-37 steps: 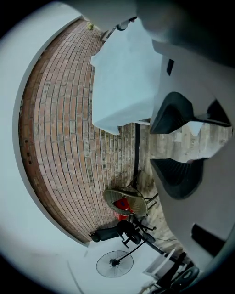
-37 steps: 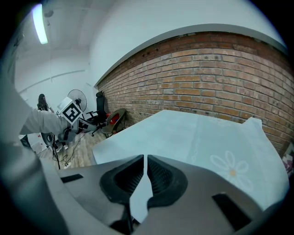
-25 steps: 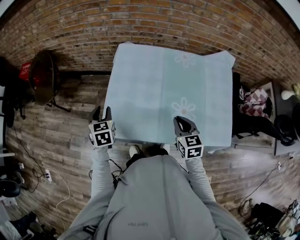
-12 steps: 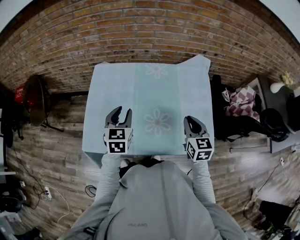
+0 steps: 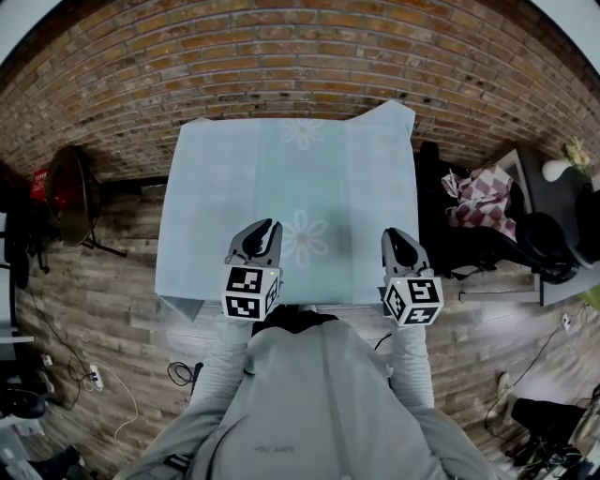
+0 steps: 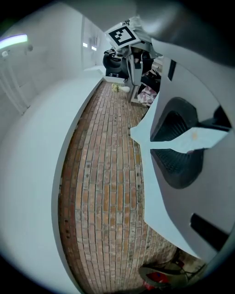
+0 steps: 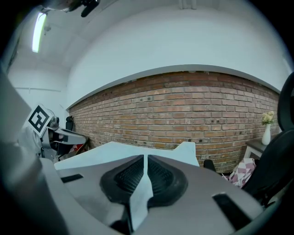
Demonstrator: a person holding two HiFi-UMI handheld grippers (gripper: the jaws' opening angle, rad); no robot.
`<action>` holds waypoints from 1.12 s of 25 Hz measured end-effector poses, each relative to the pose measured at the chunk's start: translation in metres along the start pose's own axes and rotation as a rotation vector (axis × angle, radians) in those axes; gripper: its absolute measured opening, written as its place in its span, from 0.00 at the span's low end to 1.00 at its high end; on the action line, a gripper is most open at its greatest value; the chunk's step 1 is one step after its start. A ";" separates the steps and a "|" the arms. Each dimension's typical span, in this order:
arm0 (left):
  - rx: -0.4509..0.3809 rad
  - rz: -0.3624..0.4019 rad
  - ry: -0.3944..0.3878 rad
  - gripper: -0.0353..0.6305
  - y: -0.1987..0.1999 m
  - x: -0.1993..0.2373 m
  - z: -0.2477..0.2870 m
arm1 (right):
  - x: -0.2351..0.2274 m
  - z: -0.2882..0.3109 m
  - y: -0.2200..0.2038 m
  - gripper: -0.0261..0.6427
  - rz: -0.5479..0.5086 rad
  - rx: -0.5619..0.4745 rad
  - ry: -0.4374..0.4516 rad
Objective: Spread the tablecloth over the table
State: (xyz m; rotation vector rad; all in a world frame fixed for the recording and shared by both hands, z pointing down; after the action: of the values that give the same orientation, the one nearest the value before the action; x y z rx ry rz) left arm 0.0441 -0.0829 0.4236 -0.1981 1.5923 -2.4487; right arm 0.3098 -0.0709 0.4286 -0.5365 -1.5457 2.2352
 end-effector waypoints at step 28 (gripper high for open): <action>-0.011 0.026 -0.039 0.09 0.011 0.031 0.007 | 0.022 0.015 0.022 0.07 -0.018 -0.059 0.005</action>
State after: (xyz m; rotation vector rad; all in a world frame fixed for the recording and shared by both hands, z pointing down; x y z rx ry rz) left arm 0.0163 -0.1009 0.4163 -0.2242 1.5827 -2.4020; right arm 0.2808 -0.0793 0.4102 -0.5426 -1.6122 2.1786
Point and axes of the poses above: the fingertips, and each gripper's own axes: z forward along the fingers, x to its left, y out of its top, the point moved 4 cm from there along -z, backward along the fingers, and after that the axes turned 11 degrees about y, right-handed, at the moved point
